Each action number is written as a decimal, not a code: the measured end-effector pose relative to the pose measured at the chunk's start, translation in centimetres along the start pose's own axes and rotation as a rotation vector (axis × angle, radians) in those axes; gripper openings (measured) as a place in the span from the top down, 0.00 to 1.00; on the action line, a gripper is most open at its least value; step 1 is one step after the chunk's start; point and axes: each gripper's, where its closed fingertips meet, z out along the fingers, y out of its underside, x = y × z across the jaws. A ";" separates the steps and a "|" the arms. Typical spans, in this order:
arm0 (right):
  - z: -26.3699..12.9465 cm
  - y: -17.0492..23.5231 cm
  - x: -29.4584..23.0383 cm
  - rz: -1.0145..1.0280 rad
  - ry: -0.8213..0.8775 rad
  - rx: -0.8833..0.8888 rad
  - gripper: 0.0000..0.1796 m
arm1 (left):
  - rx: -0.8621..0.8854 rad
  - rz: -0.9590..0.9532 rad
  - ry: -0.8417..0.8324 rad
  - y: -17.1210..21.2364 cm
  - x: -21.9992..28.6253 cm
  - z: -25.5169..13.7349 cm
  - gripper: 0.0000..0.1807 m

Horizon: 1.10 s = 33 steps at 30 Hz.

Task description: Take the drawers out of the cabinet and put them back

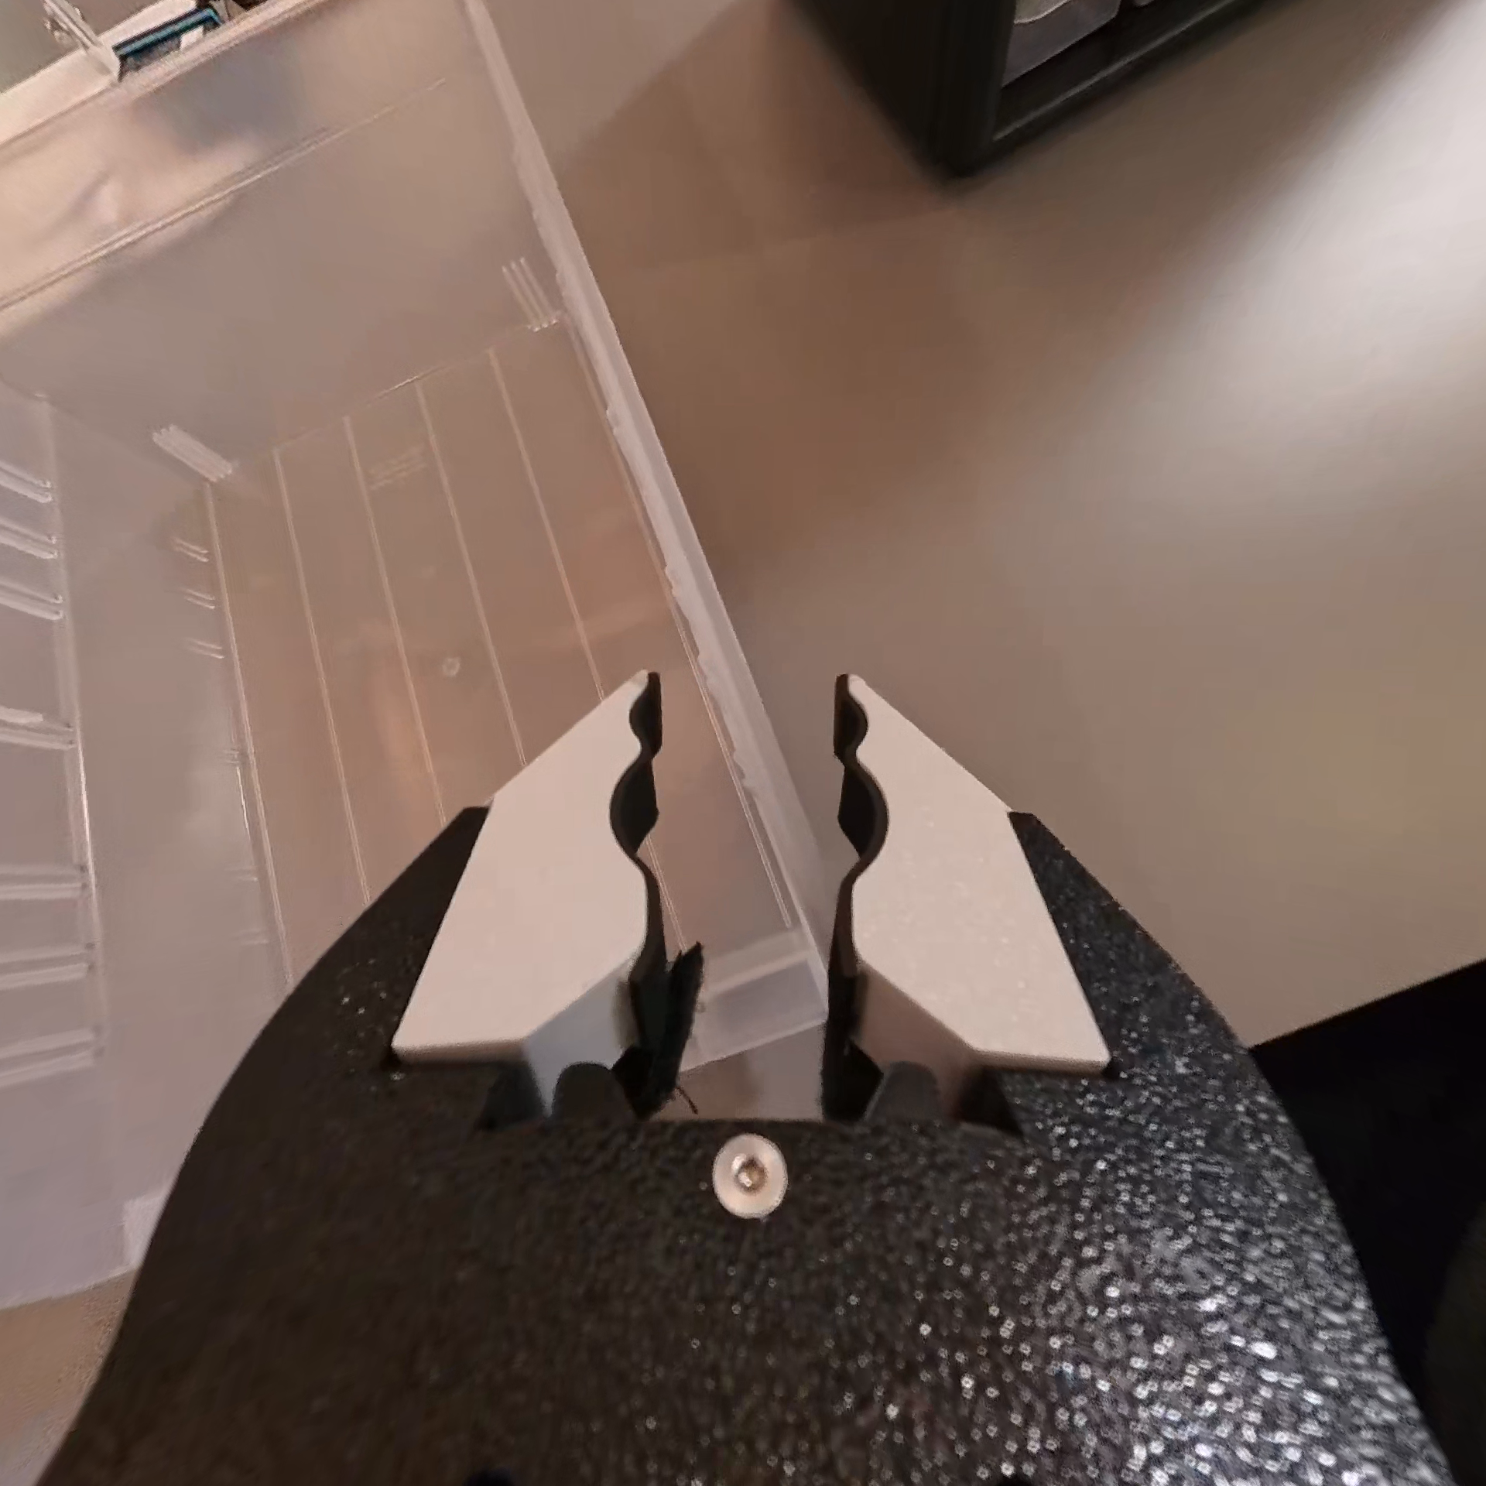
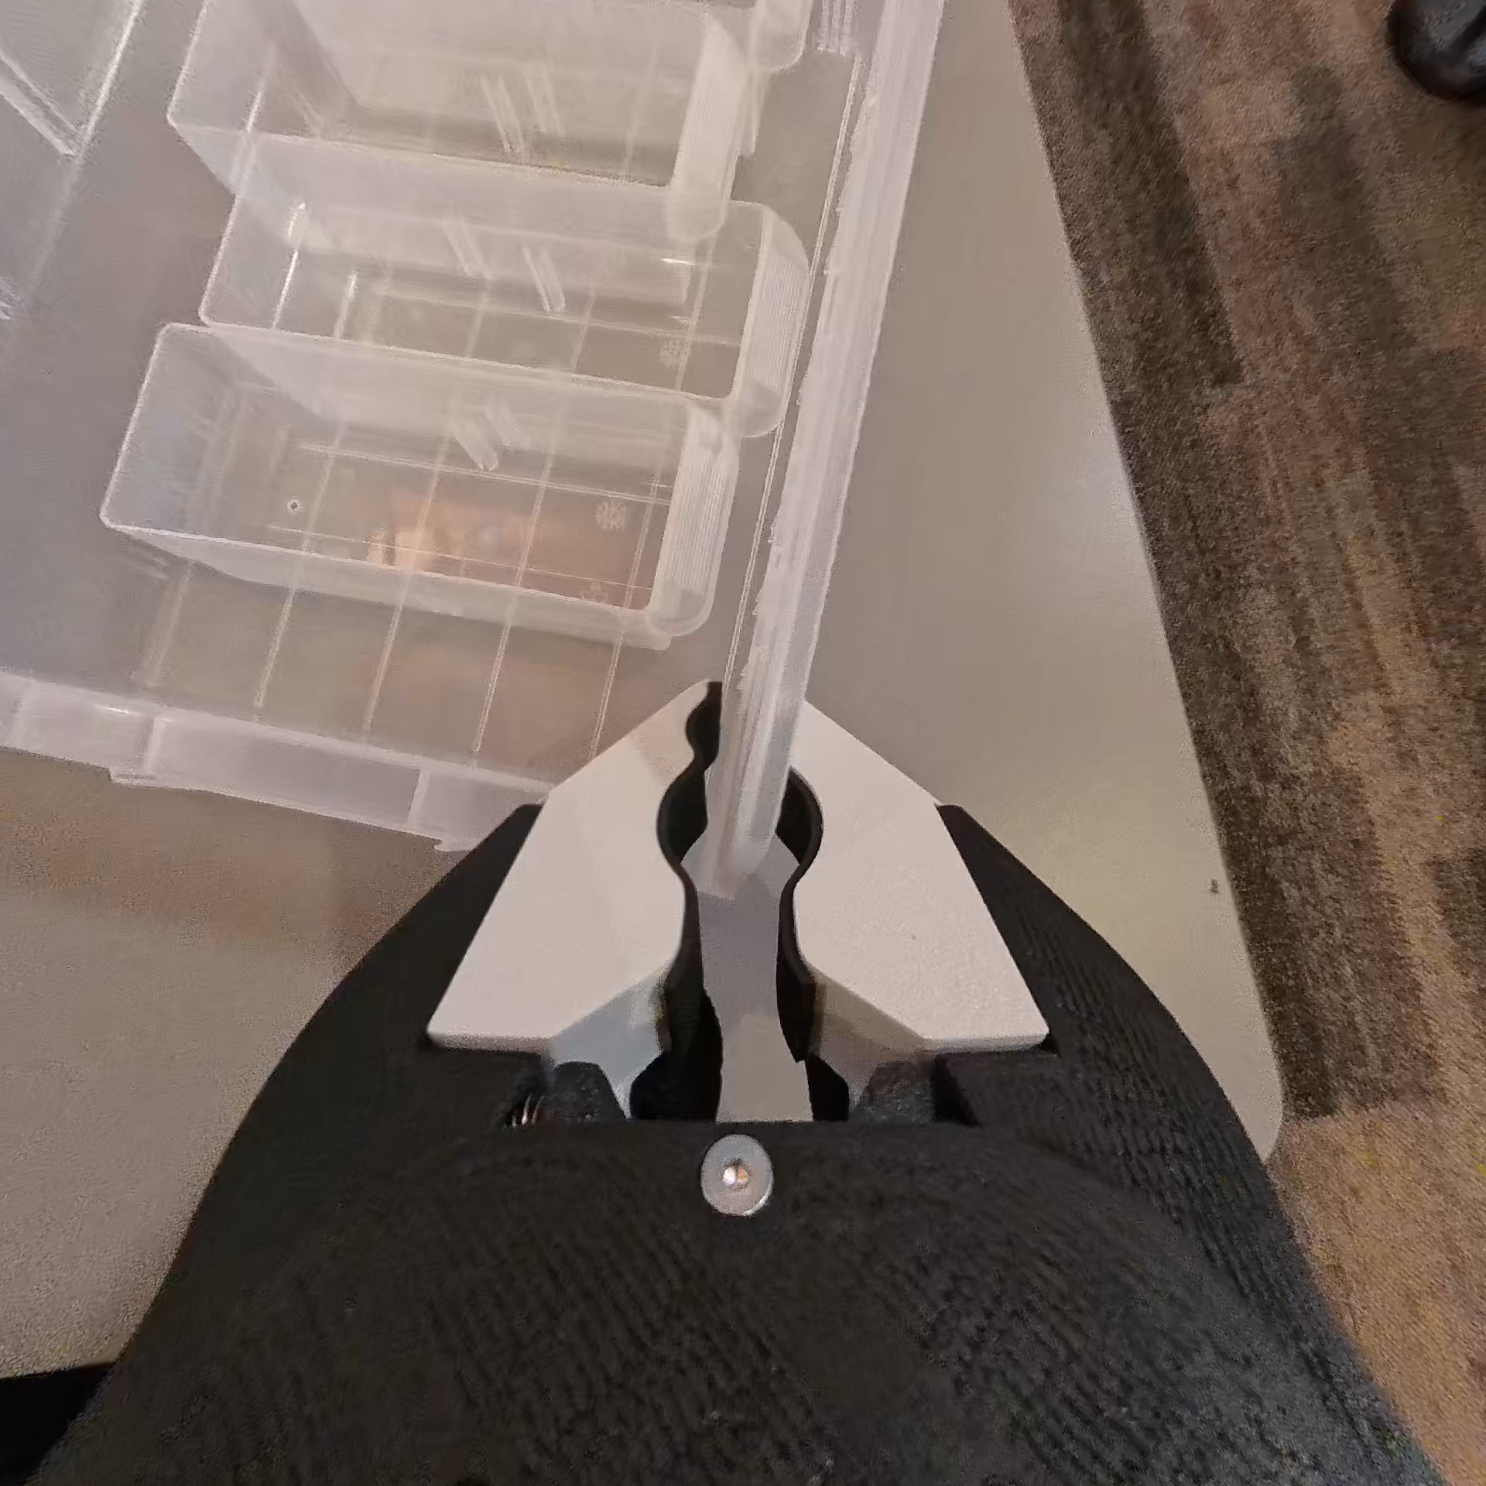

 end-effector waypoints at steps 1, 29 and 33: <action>-0.1 0.0 0.1 -0.004 0.010 0.008 0.97 | -0.008 -0.004 -0.008 0.1 -0.1 0.0 0.78; -5.8 6.5 -2.6 -0.645 -0.532 -0.051 0.96 | 0.061 0.148 -0.147 3.1 -3.7 -1.6 0.97; -4.4 5.0 -4.0 -0.665 -0.631 -0.057 0.97 | 0.079 0.145 -0.158 3.0 -3.9 -1.6 0.97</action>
